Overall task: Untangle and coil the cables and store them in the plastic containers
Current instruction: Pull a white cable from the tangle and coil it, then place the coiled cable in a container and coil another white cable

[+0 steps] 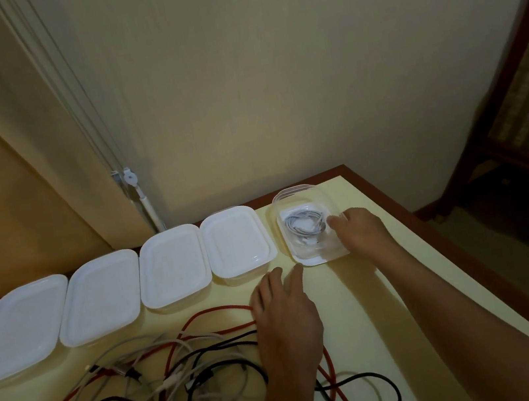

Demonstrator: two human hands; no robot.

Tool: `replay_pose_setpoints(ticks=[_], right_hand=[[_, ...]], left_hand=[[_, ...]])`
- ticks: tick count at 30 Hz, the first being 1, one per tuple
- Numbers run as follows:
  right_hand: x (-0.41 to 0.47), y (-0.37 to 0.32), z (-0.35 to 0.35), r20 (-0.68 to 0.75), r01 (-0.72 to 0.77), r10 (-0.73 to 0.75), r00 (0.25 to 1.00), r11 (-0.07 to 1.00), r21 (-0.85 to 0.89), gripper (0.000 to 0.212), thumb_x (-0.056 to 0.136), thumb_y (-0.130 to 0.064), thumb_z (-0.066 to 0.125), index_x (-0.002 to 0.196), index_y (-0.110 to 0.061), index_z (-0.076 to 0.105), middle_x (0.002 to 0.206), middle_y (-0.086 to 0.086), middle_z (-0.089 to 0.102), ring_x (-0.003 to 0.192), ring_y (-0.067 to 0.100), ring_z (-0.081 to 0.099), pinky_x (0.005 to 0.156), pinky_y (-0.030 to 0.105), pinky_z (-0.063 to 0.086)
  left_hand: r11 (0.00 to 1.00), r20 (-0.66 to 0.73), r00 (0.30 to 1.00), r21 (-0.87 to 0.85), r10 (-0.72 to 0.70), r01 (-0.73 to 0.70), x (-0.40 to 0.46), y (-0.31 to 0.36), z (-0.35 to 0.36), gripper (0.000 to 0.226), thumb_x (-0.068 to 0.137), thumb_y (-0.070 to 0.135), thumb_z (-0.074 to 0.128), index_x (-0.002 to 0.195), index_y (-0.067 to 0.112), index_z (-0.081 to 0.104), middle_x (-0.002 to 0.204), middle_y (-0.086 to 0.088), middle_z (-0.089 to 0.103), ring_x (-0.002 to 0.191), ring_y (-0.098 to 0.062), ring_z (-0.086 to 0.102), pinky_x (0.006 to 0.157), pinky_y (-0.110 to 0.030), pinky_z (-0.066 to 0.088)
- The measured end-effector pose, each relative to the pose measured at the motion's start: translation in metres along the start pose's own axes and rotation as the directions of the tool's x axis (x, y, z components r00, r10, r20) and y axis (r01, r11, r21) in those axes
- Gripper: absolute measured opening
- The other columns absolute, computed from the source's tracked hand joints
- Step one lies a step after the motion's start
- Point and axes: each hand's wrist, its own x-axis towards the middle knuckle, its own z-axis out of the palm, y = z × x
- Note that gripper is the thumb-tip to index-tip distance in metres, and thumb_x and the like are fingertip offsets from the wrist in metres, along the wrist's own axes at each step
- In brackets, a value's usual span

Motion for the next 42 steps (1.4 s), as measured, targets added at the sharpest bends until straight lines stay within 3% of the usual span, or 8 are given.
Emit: replay_pose_setpoints(ticks=[8,17,21,26,29,32,36,42], right_hand=[[0.016,-0.007,0.012,0.033,0.154,-0.152,0.988,0.987,-0.054,0.020,0.100,-0.013,0.044,0.095,-0.001,0.058,0.109,0.021,0.066,0.093,0.033,0.057,0.074,0.031,0.039],[-0.011,-0.010,0.001,-0.049,0.134,-0.128,0.991,0.980,0.146,0.048,0.102,-0.030,0.053,0.145,-0.009,0.048,0.146,0.015,0.051,0.130,0.030,0.052,0.100,0.034,0.041],[-0.060,-0.010,-0.004,-0.151,0.142,-0.105,0.983,0.956,0.257,0.048,0.101,-0.032,0.055,0.146,-0.018,0.046,0.148,0.011,0.046,0.134,0.029,0.046,0.098,0.036,0.041],[-0.123,-0.013,0.002,-0.111,0.172,-0.145,0.983,0.942,0.289,0.044,0.100,-0.031,0.057,0.143,-0.023,0.048,0.143,0.006,0.051,0.130,0.024,0.049,0.100,0.037,0.043],[-0.156,-0.017,0.003,-0.084,0.214,-0.198,0.977,0.928,0.306,0.038,0.100,-0.026,0.058,0.137,-0.021,0.055,0.137,0.001,0.058,0.125,0.018,0.053,0.095,0.029,0.041],[-0.190,-0.027,0.007,-0.066,0.275,-0.268,0.961,0.908,0.316,0.030,0.097,-0.023,0.061,0.127,-0.019,0.065,0.123,-0.004,0.067,0.116,0.014,0.059,0.091,0.025,0.042],[-0.231,-0.047,0.028,0.008,0.351,-0.374,0.927,0.877,0.327,0.021,0.095,-0.018,0.064,0.114,-0.022,0.072,0.106,-0.014,0.070,0.096,-0.007,0.060,0.077,0.003,0.040],[-0.276,-0.070,0.083,0.031,0.462,-0.478,0.878,0.862,0.210,0.028,0.093,-0.011,0.063,0.119,-0.017,0.073,0.115,-0.006,0.072,0.104,0.002,0.059,0.085,0.006,0.036]], left_hand=[[0.999,0.017,1.000,0.031,0.019,-0.020,-0.002,-0.001,0.000,0.047,0.085,0.021,0.060,0.131,0.028,0.059,0.130,-0.003,0.059,0.123,-0.023,0.053,0.103,-0.043,0.045],[0.999,0.004,1.000,-0.032,-0.001,0.001,0.001,-0.001,-0.001,0.041,0.086,0.018,0.060,0.127,0.025,0.061,0.128,-0.001,0.061,0.121,-0.022,0.055,0.103,-0.042,0.044],[0.966,0.097,0.993,-0.247,-0.060,0.082,0.005,-0.003,-0.012,0.037,0.097,0.009,0.042,0.128,0.022,0.057,0.133,0.003,0.054,0.127,-0.018,0.044,0.111,-0.034,0.031],[0.788,0.255,0.956,-0.555,-0.144,0.267,0.022,-0.005,-0.063,0.034,0.102,0.004,0.035,0.112,0.014,0.066,0.121,-0.004,0.064,0.110,-0.011,0.056,0.088,-0.010,0.039],[0.786,0.278,0.960,-0.585,-0.037,0.200,0.019,-0.009,-0.114,0.035,0.102,0.007,0.036,0.105,0.021,0.068,0.113,0.004,0.068,0.106,-0.005,0.060,0.096,-0.023,0.046],[0.841,0.213,0.977,-0.524,-0.028,0.138,-0.007,-0.030,-0.175,0.032,0.101,0.009,0.042,0.099,0.025,0.070,0.102,0.013,0.070,0.097,0.004,0.061,0.083,-0.011,0.043],[0.849,0.083,0.968,-0.467,-0.237,0.248,-0.062,-0.086,-0.237,0.029,0.098,0.008,0.050,0.093,0.027,0.071,0.094,0.021,0.067,0.083,0.012,0.057,0.066,-0.001,0.037],[0.842,-0.011,0.952,-0.469,-0.307,0.266,-0.109,-0.139,-0.252,0.024,0.094,0.006,0.057,0.094,0.024,0.072,0.098,0.014,0.068,0.092,0.008,0.058,0.078,-0.005,0.041]])
